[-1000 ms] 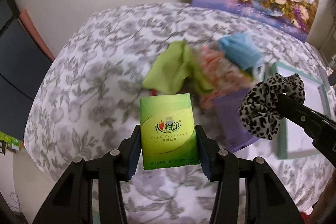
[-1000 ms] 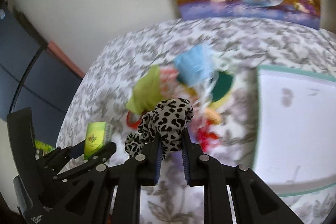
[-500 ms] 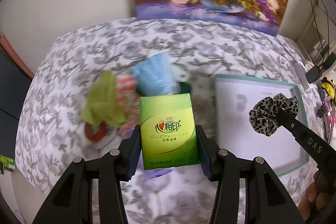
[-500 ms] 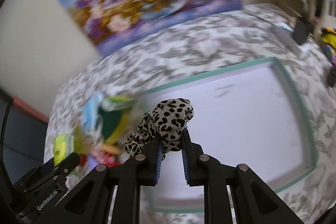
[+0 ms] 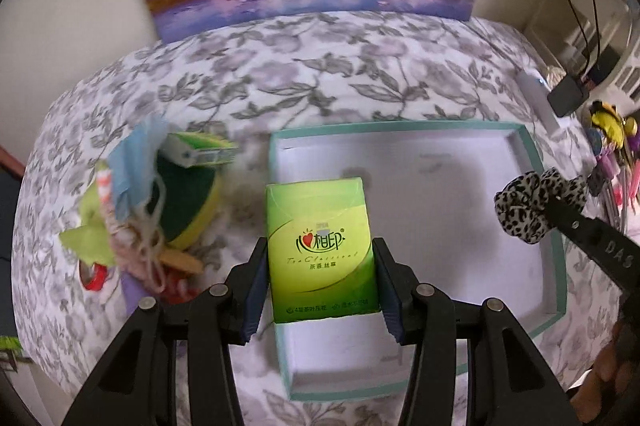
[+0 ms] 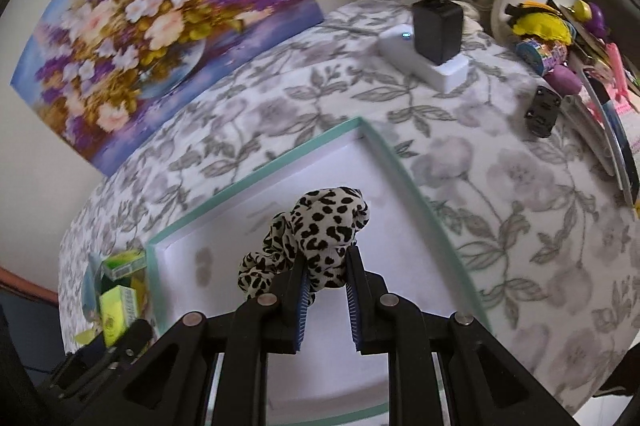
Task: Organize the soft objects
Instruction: 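Carry both items to the white tray and release them inside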
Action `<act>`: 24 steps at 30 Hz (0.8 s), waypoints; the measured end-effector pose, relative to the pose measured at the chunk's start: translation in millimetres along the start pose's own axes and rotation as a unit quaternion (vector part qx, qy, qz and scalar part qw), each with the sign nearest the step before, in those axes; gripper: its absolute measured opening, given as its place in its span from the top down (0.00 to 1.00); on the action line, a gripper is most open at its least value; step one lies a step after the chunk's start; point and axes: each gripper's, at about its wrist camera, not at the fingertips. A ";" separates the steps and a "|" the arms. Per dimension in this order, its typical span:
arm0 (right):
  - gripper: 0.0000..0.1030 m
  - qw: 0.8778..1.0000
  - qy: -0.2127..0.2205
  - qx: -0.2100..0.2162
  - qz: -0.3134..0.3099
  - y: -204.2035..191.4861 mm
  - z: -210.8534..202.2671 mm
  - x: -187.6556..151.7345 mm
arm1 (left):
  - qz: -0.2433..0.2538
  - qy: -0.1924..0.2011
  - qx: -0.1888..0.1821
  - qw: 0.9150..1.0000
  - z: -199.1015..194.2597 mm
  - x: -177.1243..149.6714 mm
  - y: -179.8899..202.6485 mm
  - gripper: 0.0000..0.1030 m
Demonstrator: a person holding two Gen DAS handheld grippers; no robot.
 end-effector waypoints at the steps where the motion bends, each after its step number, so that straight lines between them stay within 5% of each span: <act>1: 0.82 1.000 0.000 0.000 0.002 1.6 1.0 1.0 | 0.003 0.000 0.002 1.000 2.1 1.5 2.6 0.51; 16: 0.80 0.999 -0.019 -0.021 -0.015 -1.7 29.3 16.2 | 0.012 0.016 -0.021 1.000 31.2 22.6 26.9 0.51; 19: 0.79 0.999 -0.023 -0.023 -0.009 1.8 29.7 19.6 | 0.008 0.014 -0.021 1.000 35.8 23.9 25.1 0.38; 24: 0.45 0.999 -0.025 -0.034 -0.013 2.9 27.2 22.5 | -0.021 0.014 -0.015 1.000 38.4 26.3 11.7 0.23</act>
Point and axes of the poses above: each gripper's, at about its wrist camera, not at the fingertips, and z roughly the way its jaws point, y to its right, x to its top, and after that the axes turned 9 degrees about x, right-handed
